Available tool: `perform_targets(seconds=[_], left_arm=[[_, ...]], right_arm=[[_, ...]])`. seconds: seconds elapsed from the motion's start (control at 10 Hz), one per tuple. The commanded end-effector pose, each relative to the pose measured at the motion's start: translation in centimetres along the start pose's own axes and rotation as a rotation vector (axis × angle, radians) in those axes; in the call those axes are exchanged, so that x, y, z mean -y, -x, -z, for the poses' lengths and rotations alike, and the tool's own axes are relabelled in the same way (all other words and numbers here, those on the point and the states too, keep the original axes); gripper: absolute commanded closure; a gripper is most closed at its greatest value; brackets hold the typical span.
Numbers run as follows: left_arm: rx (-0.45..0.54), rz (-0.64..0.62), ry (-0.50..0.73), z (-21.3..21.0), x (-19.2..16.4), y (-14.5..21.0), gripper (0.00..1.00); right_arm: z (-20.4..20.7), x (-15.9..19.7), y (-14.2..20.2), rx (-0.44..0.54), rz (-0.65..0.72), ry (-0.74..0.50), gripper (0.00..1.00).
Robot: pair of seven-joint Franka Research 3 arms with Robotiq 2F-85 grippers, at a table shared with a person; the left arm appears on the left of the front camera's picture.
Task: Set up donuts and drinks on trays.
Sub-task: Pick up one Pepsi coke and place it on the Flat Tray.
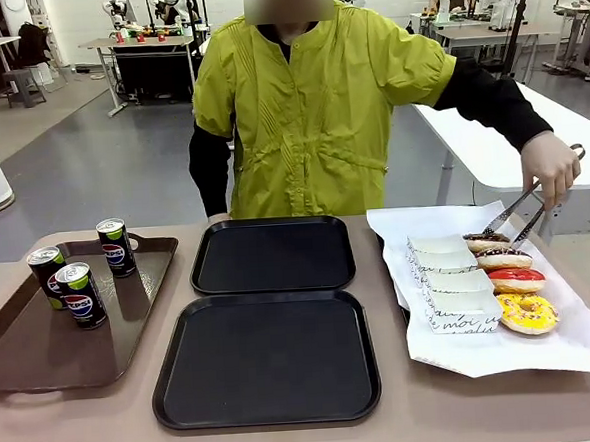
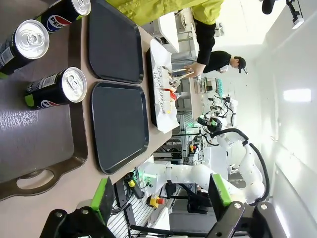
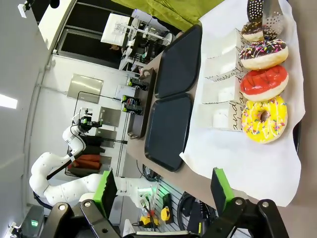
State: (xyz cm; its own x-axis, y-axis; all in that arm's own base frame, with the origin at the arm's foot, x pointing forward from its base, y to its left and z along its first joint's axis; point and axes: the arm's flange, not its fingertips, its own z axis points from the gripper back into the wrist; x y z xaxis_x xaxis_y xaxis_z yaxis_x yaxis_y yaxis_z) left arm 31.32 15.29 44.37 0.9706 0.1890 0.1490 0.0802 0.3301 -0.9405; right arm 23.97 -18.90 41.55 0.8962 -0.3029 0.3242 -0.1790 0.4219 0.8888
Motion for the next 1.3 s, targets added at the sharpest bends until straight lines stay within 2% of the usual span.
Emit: perform_targets(seconds=[0.0, 0.3, 0.4, 0.5, 0.7, 0.9, 1.0, 1.2], left_arm=[[0.005, -0.008, 0.003, -0.2, 0.1, 0.1, 0.0], [0.0, 0.0, 0.0, 0.0, 0.0, 0.0, 0.0], [-0.046, 0.034, -0.067, 1.2, 2.1, -1.8, 0.0], [-0.054, 0.079, -0.17, 2.2, 4.6, -2.6, 0.0], [-0.076, 0.205, -0.438, 4.7, 10.5, -1.4, 0.0], [-0.157, 0.232, -0.683, 8.0, 14.6, -2.0, 0.0], [-0.197, 0.228, -0.812, 9.9, 15.7, -1.6, 0.0], [-0.223, 0.197, -0.978, 13.0, 15.7, -1.4, 0.0]], right_arm=[[0.0, 0.0, 0.0, 0.002, -0.002, -0.005, 0.0], [0.0, 0.0, 0.0, 0.002, -0.002, -0.005, 0.0], [0.0, 0.0, 0.0, 0.002, -0.002, -0.005, 0.0], [0.0, 0.0, 0.0, 0.002, -0.002, -0.005, 0.0], [0.0, 0.0, 0.0, 0.002, -0.002, -0.005, 0.0], [0.0, 0.0, 0.0, 0.002, -0.002, -0.005, 0.0], [0.0, 0.0, 0.0, 0.002, -0.002, -0.005, 0.0], [0.0, 0.0, 0.0, 0.002, -0.002, -0.005, 0.0]])
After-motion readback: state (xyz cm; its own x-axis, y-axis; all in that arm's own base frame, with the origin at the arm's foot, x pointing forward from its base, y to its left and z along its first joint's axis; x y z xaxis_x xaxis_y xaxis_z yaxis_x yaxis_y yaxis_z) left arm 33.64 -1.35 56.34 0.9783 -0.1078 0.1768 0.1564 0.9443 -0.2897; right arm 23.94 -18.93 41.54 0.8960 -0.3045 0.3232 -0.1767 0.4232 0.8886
